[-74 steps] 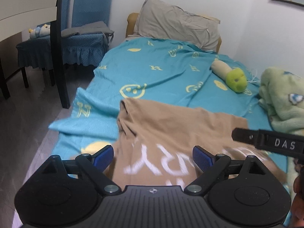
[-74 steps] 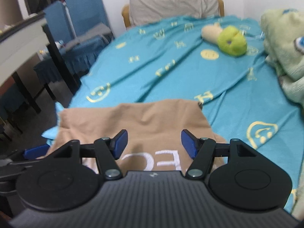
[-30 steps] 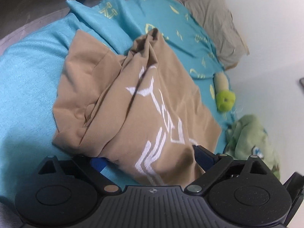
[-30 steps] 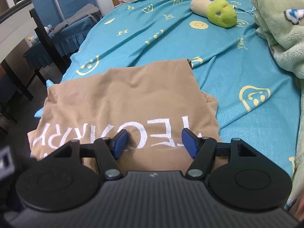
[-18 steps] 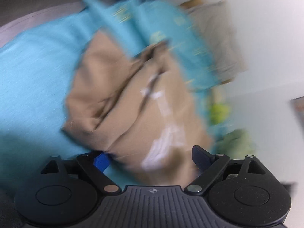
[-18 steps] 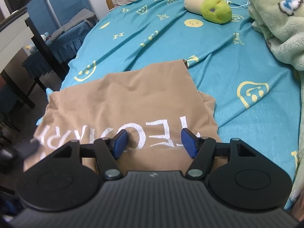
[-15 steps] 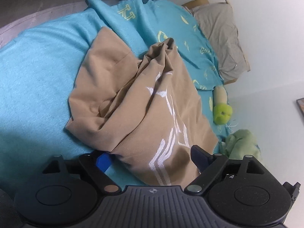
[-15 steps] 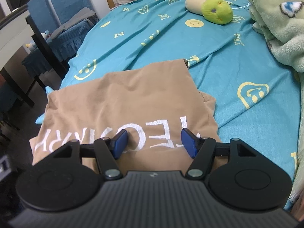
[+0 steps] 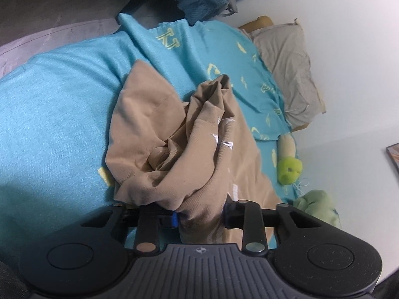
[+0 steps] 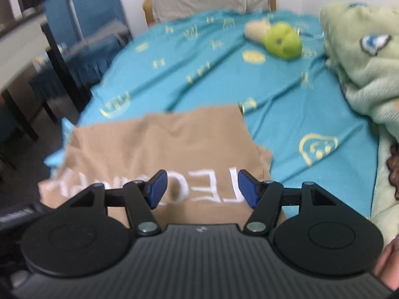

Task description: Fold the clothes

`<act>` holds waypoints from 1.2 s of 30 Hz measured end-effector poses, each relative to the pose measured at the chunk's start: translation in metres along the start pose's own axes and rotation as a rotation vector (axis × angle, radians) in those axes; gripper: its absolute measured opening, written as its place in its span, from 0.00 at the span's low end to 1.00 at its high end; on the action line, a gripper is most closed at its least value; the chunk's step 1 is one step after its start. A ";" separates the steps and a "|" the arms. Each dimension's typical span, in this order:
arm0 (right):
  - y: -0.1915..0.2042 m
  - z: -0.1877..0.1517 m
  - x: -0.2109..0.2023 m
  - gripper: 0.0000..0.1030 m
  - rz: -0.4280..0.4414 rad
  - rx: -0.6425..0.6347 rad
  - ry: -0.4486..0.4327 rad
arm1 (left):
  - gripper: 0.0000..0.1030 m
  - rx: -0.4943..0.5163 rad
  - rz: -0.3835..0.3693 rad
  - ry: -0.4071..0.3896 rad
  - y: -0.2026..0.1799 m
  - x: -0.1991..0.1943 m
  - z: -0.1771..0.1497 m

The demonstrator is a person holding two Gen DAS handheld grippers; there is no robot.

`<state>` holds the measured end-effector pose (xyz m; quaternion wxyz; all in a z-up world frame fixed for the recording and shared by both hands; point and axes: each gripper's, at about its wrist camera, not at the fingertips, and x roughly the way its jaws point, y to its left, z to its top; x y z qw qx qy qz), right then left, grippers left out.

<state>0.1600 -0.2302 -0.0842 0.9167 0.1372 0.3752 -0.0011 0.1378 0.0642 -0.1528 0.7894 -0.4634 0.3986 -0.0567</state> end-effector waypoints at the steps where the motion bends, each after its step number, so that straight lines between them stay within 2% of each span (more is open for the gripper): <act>1: -0.005 -0.001 -0.004 0.65 0.056 0.059 0.016 | 0.29 0.005 -0.003 -0.002 -0.001 0.000 0.000; 2: -0.010 -0.001 -0.007 0.71 0.113 0.119 0.032 | 0.28 0.009 -0.007 -0.003 -0.001 -0.001 -0.001; 3: -0.016 -0.002 -0.011 0.87 0.169 0.178 0.047 | 0.28 0.012 -0.010 -0.004 -0.001 -0.002 -0.003; 4: -0.021 -0.003 -0.014 0.95 0.225 0.237 0.063 | 0.28 0.010 -0.014 -0.005 -0.002 -0.002 -0.002; 6: -0.031 -0.004 -0.021 1.00 0.338 0.356 0.095 | 0.27 0.004 -0.023 -0.004 -0.001 -0.002 -0.002; 9: -0.038 -0.011 -0.018 1.00 0.467 0.482 0.167 | 0.27 -0.014 -0.039 -0.003 0.006 -0.005 -0.002; 17: -0.062 -0.041 0.004 0.99 0.370 0.733 0.143 | 0.24 -0.064 -0.094 -0.003 0.016 -0.009 -0.001; 18: -0.065 -0.045 0.007 0.97 0.357 0.764 0.140 | 0.23 -0.066 -0.105 -0.006 0.016 -0.010 -0.001; 21: -0.074 -0.056 0.015 0.77 0.316 0.857 0.128 | 0.22 -0.090 -0.132 -0.013 0.018 -0.015 0.000; 23: -0.081 -0.063 0.021 0.72 0.288 0.919 0.120 | 0.22 -0.103 -0.137 -0.013 0.020 -0.015 0.000; 26: -0.090 -0.069 0.023 0.50 0.246 0.982 0.088 | 0.23 -0.125 -0.112 0.003 0.025 -0.011 -0.001; 27: -0.090 -0.070 0.025 0.41 0.248 0.983 0.089 | 0.25 -0.130 -0.104 0.009 0.026 -0.009 0.000; 28: -0.087 -0.069 0.024 0.36 0.243 0.962 0.086 | 0.27 -0.139 -0.099 0.018 0.028 -0.008 0.001; 30: -0.082 -0.067 0.023 0.31 0.233 0.927 0.076 | 0.44 -0.182 -0.081 0.046 0.033 -0.001 0.003; 32: -0.080 -0.067 0.022 0.28 0.230 0.909 0.065 | 0.53 -0.228 -0.056 0.091 0.040 0.007 0.005; 36: -0.080 -0.064 0.018 0.25 0.232 0.894 0.054 | 0.54 -0.264 -0.067 0.103 0.048 0.013 0.007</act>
